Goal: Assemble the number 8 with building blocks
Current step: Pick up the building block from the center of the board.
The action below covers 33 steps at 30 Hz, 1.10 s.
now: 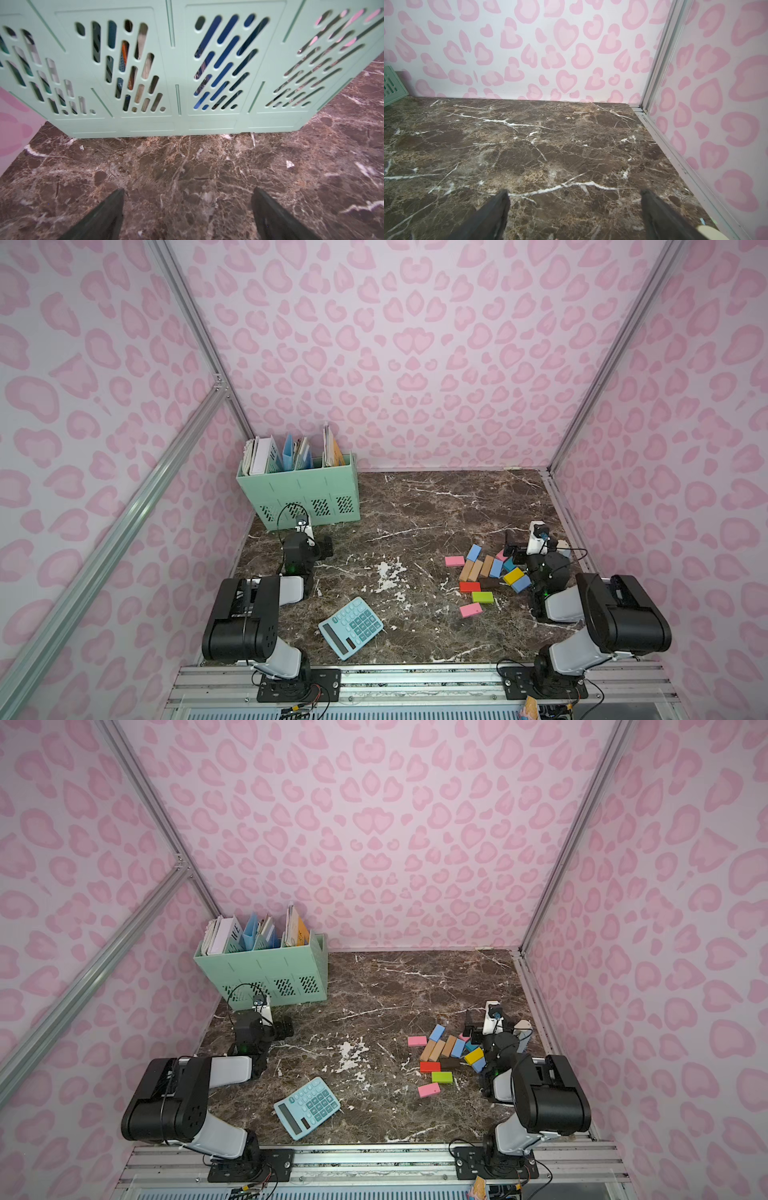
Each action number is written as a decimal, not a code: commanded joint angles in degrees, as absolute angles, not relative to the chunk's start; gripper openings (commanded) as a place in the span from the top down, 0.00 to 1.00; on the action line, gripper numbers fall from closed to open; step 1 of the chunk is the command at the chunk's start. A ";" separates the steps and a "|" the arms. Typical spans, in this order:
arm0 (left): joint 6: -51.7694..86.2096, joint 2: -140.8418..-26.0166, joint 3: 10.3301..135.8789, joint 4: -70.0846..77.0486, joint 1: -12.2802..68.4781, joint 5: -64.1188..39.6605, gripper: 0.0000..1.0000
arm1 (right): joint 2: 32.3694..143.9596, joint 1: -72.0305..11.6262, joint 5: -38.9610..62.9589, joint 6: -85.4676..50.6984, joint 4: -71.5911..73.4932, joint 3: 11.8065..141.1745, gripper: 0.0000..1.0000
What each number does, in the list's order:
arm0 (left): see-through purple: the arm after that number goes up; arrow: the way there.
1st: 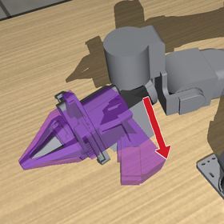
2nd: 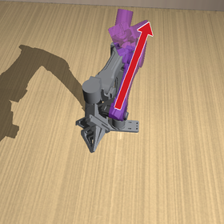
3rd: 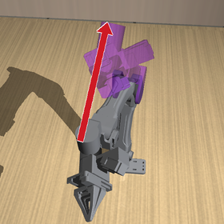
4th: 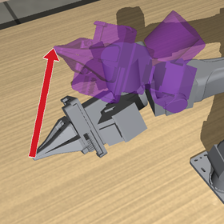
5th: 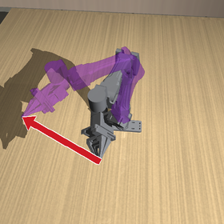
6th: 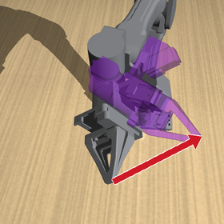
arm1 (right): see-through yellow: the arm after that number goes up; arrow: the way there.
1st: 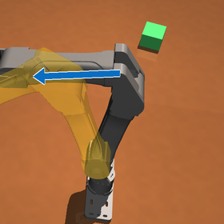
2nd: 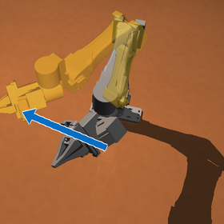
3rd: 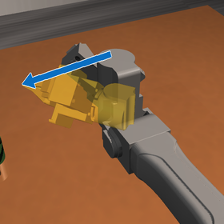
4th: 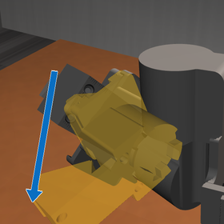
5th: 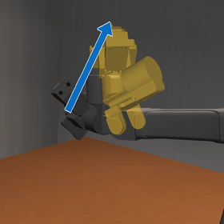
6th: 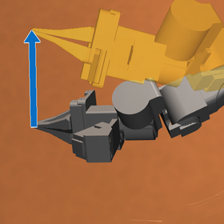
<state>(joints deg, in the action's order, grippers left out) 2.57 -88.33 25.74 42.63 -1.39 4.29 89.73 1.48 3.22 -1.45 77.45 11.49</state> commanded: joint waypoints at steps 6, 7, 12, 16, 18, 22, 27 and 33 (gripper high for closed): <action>1.86 -88.33 26.10 42.36 -1.48 3.96 0.01 | 89.74 1.33 3.15 -1.49 78.08 11.64 0.01; 1.91 -88.32 26.10 42.35 -1.41 3.96 0.01 | 89.77 1.34 3.14 -1.49 78.13 11.69 0.01; 1.92 -88.28 26.10 42.36 -1.45 3.92 0.01 | 89.81 1.34 3.21 -1.49 78.05 11.69 0.01; 1.87 -88.25 26.05 42.36 -1.43 3.90 0.01 | 89.74 1.33 3.17 -1.49 78.13 11.69 0.01; 1.87 -88.33 26.10 42.37 -1.47 3.94 0.01 | 89.72 1.34 3.16 -1.51 78.10 11.65 0.01; 1.91 -88.23 25.99 42.41 -1.48 3.95 0.01 | 89.81 1.36 3.11 -1.49 78.01 11.68 0.01; 1.85 -88.06 25.76 42.75 -1.45 3.91 0.02 | 89.76 1.50 3.17 -1.81 77.87 11.76 0.01; 2.42 -79.19 34.05 22.47 -0.53 6.75 0.07 | 86.72 0.26 0.10 -1.19 78.17 10.51 0.02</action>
<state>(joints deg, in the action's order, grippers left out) 1.34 -82.72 29.63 34.28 -0.71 4.25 88.84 0.97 2.15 -1.45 77.41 10.83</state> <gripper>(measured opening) 0.938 0.986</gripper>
